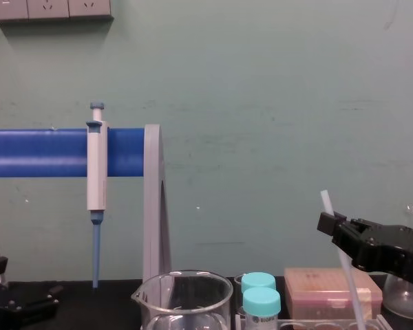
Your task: Pick up the stirring rod with one hand, then place it down.
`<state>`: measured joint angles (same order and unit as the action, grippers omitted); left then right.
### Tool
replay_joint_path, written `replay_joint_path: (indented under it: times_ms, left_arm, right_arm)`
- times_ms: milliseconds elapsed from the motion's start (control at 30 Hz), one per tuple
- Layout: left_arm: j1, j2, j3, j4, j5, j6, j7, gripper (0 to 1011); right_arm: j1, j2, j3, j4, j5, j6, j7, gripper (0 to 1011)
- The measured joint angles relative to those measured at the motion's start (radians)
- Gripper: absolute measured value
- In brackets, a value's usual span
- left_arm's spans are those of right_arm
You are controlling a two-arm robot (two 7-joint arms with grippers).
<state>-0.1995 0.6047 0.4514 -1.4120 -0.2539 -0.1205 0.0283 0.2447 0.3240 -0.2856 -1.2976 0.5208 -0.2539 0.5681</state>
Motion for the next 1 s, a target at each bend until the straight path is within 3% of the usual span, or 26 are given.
replay_joint_path:
  times_ms: [700, 833, 867, 933, 1000]
  left_arm:
    - [0.0, 0.0, 0.0, 0.0, 0.0, 0.0, 0.0, 1000]
    - [0.0, 0.0, 0.0, 0.0, 0.0, 0.0, 0.0, 1000]
    - [0.0, 0.0, 0.0, 0.0, 0.0, 0.0, 0.0, 1000]
    - [0.0, 0.0, 0.0, 0.0, 0.0, 0.0, 0.0, 1000]
    - [0.0, 0.0, 0.0, 0.0, 0.0, 0.0, 0.0, 1000]
  right_arm:
    - [0.0, 0.001, -0.001, -0.001, -0.001, 0.001, -0.004, 69]
    - [0.0, 0.001, 0.0, -0.001, -0.001, 0.001, -0.004, 122]
    - [0.0, 0.001, 0.0, -0.001, -0.001, 0.001, -0.004, 190]
    - [0.0, 0.001, 0.0, -0.001, -0.001, 0.0, -0.004, 205]
    - [0.0, 0.001, 0.0, -0.001, -0.001, 0.0, -0.004, 286]
